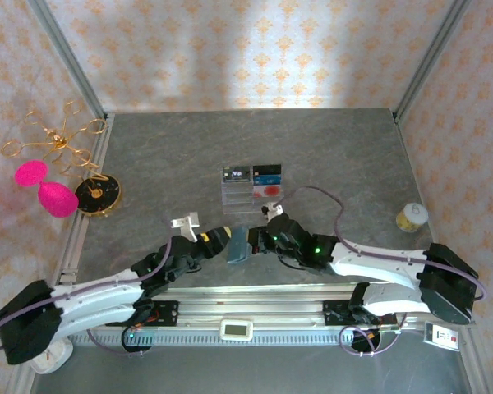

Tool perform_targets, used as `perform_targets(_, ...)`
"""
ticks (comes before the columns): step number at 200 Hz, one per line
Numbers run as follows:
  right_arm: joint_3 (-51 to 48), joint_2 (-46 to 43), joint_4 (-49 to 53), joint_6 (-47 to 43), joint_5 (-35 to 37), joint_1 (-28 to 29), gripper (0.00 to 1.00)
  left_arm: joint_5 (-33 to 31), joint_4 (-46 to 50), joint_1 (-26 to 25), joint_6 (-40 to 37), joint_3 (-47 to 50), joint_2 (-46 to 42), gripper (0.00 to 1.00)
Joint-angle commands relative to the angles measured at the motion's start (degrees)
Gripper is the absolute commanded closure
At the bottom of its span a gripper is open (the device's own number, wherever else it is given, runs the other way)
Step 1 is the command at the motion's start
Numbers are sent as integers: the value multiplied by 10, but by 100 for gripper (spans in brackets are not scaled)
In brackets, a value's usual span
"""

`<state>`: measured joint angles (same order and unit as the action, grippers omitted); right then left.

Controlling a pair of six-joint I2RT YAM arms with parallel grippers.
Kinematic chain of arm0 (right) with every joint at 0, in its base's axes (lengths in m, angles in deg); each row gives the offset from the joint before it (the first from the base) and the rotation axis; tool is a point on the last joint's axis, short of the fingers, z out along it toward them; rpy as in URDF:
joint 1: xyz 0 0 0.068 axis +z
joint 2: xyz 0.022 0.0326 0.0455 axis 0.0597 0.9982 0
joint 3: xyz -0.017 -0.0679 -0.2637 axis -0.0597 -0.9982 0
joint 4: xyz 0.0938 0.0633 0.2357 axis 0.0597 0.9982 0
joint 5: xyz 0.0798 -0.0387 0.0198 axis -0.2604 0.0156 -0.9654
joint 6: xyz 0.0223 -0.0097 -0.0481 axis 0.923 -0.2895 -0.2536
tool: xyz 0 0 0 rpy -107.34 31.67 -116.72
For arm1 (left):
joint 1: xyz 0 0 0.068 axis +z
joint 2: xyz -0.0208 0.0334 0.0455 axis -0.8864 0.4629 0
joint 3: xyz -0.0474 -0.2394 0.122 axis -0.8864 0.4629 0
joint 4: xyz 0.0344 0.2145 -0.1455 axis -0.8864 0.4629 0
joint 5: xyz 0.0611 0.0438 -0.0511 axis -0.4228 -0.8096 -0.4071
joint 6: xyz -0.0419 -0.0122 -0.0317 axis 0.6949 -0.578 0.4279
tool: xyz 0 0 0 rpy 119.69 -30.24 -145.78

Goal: Take the credit cards out of the card holder

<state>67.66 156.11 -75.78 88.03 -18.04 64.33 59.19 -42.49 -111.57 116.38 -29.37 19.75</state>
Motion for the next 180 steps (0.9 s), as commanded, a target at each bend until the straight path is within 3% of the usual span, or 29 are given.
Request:
perform_targets(1, 50, 4, 15, 7, 10, 15, 100, -55, 92, -3, -35, -10, -61, 29)
perform_targets(40, 58, 23, 58, 22, 51, 10, 100, -35, 90, 1, -44, -5, -75, 30)
perform_targets(96, -68, 4, 88, 63, 112, -52, 100, 7, 38, 1, -48, -8, -1, 42)
perform_targets(143, -88, 80, 91, 71, 152, -70, 100, 34, 7, 1, -52, -11, 39, 48)
perform_targets(180, -72, 134, 82, 72, 159, -70, 100, 100, -77, -2, -65, -29, 111, 61)
